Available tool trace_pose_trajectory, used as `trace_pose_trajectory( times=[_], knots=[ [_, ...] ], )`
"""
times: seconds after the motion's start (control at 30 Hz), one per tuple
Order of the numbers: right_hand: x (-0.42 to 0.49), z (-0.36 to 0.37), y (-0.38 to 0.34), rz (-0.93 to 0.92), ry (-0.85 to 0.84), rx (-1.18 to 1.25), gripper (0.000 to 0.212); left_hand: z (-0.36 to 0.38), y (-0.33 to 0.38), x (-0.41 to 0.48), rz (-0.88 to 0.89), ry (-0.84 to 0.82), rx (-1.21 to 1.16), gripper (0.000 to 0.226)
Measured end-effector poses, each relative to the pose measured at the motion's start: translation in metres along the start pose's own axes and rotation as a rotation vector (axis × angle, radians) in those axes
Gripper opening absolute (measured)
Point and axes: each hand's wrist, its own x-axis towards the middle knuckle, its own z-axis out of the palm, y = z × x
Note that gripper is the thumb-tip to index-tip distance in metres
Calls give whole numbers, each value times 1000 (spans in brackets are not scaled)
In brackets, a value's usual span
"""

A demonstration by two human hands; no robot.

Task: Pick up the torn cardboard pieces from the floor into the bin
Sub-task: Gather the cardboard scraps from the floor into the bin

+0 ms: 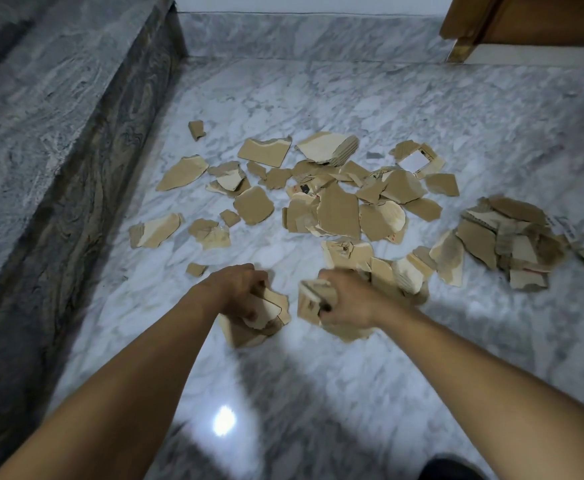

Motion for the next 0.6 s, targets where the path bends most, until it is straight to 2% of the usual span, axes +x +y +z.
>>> trace_pose_trajectory(
  times=[0.07,0.13,0.2,0.37,0.47,0.6],
  knots=[
    [5,-27,-2,59,60,191,49,-3,4,1,-1,-23,34,55],
    [14,-49,-1,113,113,248,53,-5,9,0,-13,-24,66,49],
    [26,-58,6,158,141,241,37,-3,10,-1,-29,-13,80,47],
    [42,-39,19,248,236,132,47,-1,8,0,-13,-21,34,56],
    [40,-22,16,233,322,139,47,0,5,-1,-23,-30,10,40],
    [41,-13,18,221,379,84,41,2,-8,-6,-28,-17,-31,31]
  ],
)
